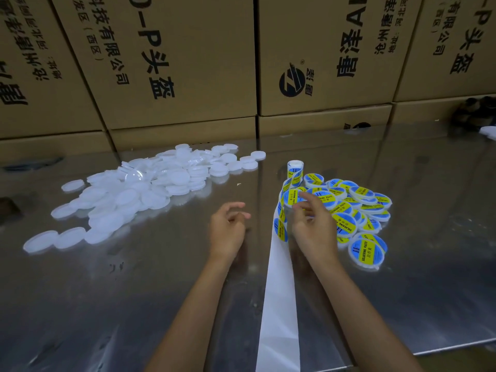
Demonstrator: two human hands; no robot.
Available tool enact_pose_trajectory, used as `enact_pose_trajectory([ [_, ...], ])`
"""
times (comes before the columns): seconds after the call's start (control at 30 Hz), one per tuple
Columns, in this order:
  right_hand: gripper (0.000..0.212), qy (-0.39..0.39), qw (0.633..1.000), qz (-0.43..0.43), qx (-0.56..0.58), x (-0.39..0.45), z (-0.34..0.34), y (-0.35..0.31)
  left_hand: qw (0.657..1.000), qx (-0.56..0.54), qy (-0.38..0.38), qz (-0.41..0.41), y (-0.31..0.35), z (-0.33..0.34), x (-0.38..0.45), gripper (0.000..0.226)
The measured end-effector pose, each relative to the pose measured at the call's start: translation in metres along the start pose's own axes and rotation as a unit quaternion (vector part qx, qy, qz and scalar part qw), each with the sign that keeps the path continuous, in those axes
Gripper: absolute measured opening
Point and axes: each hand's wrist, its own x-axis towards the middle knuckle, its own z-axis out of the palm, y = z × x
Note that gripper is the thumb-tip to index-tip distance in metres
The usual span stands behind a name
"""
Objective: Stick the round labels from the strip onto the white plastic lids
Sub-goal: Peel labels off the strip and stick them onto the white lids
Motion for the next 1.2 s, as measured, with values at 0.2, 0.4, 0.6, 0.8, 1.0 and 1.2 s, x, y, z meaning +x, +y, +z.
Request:
enact_pose_trajectory([
  [0.2,0.033,-0.152,0.958,-0.141,-0.196,-0.015,0.012,0.005,0.991,0.115,0.063,0.025,-0.012,-0.003,0.015,0.023],
  [0.4,0.032,-0.208,0.914,-0.168,-0.305,-0.010,0.015,0.005,0.975,0.208,0.039,0.065,-0.011,0.000,0.042,0.029],
  [0.6,0.034,-0.208,0.883,-0.190,-0.375,-0.003,0.023,0.009,0.888,0.424,0.036,0.177,-0.018,0.000,0.100,0.033],
  [0.8,0.033,-0.204,0.880,-0.198,-0.380,0.006,0.035,0.013,0.789,0.585,0.024,0.186,-0.028,-0.003,0.168,0.044],
  [1.0,0.043,-0.207,0.887,-0.193,-0.366,0.009,0.038,0.014,0.748,0.644,-0.009,0.161,-0.038,0.003,0.213,0.054],
  [1.2,0.041,-0.206,0.887,-0.185,-0.370,0.011,0.037,0.016,0.779,0.592,0.012,0.208,-0.043,0.004,0.213,0.045],
])
